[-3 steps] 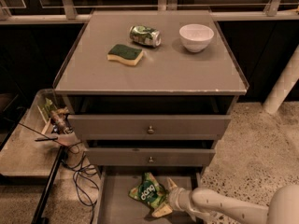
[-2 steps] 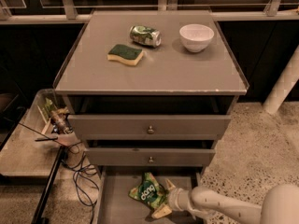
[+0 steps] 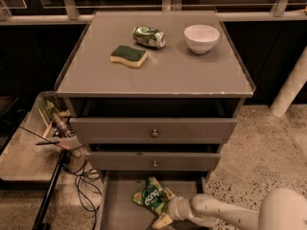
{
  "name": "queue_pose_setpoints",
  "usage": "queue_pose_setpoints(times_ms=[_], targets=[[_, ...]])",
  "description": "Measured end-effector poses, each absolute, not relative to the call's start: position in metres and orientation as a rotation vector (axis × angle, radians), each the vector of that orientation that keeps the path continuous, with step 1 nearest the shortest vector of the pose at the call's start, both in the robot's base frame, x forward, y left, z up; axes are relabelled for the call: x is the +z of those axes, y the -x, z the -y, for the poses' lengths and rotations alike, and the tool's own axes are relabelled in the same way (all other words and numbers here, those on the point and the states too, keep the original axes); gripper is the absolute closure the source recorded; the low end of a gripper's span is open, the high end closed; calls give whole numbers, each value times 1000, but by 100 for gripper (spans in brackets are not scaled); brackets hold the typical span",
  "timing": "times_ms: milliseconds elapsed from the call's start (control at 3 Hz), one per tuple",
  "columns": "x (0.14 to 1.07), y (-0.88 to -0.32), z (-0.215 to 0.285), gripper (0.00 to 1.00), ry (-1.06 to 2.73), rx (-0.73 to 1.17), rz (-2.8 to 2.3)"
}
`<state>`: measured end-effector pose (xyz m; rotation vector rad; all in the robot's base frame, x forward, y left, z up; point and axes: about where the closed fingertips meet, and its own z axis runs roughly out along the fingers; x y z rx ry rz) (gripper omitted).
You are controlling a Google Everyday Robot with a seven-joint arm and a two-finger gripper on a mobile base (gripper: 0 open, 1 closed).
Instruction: Pick green rice chip bag from bottom drawer and place on counter
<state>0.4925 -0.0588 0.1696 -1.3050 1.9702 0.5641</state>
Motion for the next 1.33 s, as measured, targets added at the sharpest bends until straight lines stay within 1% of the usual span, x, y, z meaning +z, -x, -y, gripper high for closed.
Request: queue_pose_setpoints(times_ms=[667,1000,1333], targets=[[153,-494,54,0,1267,548,-2002],[153,-494,54,18,1267,548,-2002],[153,-494,54,41,1267,548,-2002]])
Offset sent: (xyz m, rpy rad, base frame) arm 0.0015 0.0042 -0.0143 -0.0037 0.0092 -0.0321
